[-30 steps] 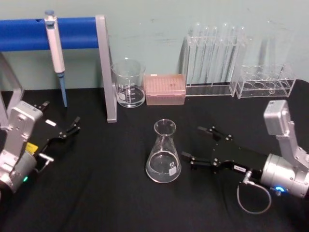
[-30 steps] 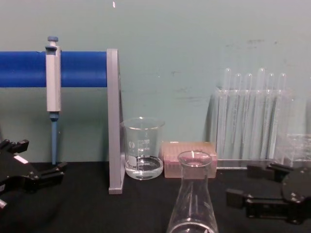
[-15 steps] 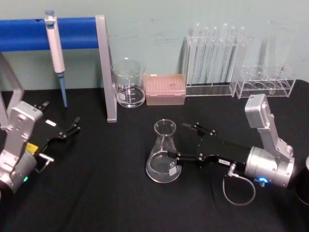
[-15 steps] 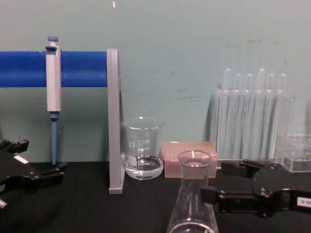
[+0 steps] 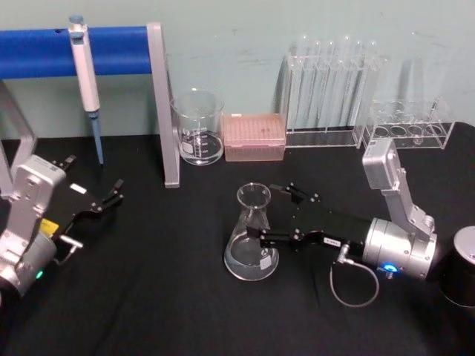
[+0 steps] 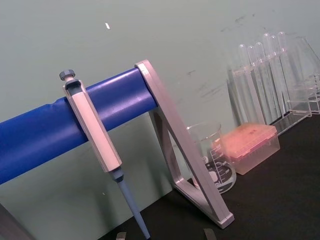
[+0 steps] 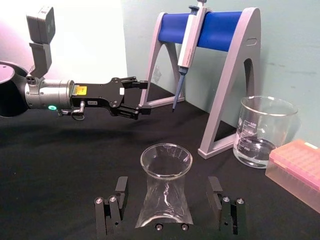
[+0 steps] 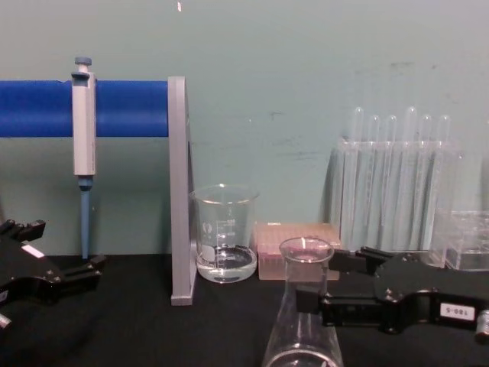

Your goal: Grasp the erlenmeyer flask with one hand, shake it three times, then place it back.

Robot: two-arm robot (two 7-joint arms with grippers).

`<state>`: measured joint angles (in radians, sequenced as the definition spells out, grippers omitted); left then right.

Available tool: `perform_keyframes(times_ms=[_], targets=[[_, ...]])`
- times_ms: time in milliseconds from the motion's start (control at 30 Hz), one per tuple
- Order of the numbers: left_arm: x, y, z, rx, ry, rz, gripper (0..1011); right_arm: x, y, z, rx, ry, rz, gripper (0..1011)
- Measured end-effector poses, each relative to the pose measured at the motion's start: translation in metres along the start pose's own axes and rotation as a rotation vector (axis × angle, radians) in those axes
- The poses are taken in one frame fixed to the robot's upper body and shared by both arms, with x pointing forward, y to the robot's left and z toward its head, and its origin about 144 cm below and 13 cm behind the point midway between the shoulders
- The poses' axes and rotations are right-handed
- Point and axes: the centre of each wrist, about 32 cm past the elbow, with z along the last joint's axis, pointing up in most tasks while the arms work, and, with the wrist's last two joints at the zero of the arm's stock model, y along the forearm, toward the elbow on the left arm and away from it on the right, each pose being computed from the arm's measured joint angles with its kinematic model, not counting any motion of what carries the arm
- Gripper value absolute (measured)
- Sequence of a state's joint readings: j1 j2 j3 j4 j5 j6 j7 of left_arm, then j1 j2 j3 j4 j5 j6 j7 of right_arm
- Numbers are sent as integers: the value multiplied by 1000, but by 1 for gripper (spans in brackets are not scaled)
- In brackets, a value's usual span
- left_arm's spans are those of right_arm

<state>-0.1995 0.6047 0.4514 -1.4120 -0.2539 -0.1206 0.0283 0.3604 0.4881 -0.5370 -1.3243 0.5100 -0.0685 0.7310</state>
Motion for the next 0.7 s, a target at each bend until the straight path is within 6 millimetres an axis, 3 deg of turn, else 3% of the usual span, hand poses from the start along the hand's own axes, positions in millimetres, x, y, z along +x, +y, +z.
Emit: perform_keyframes(times_ms=[700], targets=[[0, 0, 0, 0, 0, 0, 1001, 5, 13, -1, 8, 2, 25, 1000]])
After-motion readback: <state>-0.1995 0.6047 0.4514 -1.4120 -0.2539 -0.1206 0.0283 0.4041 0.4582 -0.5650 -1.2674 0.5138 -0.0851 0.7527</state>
